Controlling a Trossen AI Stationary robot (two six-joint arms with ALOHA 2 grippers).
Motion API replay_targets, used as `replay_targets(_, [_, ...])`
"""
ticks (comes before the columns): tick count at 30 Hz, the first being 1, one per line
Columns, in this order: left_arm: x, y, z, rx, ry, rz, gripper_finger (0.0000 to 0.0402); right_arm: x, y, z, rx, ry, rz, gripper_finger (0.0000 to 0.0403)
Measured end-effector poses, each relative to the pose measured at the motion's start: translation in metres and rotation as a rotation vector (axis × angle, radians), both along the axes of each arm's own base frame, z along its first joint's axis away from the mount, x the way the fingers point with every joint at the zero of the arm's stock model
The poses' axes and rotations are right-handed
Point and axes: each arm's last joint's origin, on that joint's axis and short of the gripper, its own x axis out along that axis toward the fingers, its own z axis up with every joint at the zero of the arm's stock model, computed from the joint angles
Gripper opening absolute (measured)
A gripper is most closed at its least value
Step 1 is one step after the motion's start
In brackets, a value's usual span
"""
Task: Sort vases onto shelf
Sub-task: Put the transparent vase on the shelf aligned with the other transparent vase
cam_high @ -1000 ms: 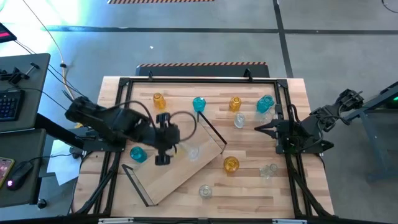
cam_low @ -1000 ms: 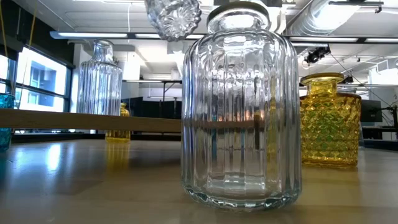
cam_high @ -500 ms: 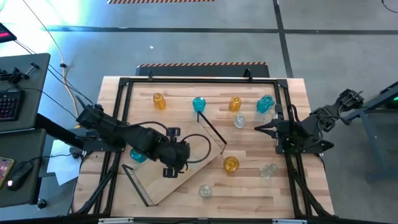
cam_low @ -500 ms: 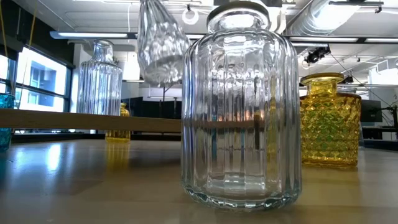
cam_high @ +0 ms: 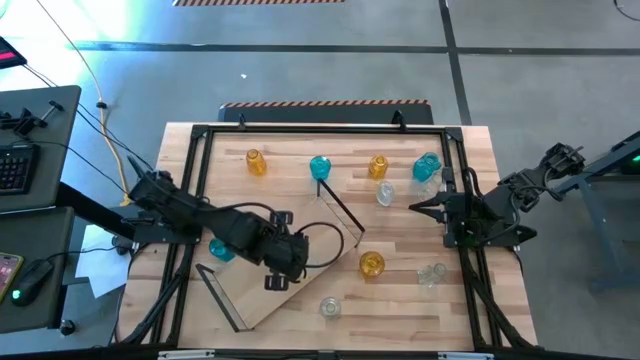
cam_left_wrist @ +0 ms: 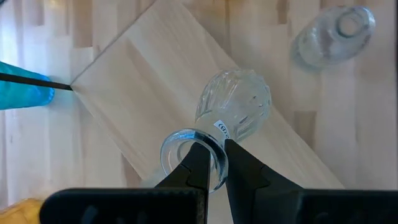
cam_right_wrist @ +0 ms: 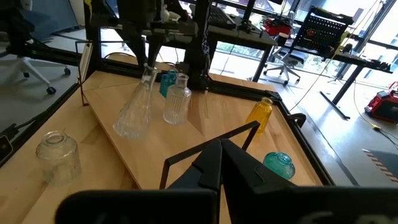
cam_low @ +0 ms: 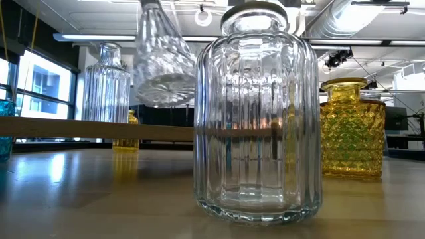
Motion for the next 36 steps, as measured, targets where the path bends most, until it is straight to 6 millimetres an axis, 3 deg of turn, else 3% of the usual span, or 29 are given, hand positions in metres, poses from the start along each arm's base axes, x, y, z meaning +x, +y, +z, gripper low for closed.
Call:
replay_targets(30, [-0.016, -0.002, -0.003, 0.065, 0.114, 0.019, 0.0017, 0.0, 0.001, -0.001, 0.019, 0.011, 0.026, 0.0])
replay_targets(36, [-0.008, -0.007, -0.019, 0.085, 0.182, 0.01, 0.0017, 0.0, 0.001, -0.001, 0.018, 0.011, 0.026, 0.0])
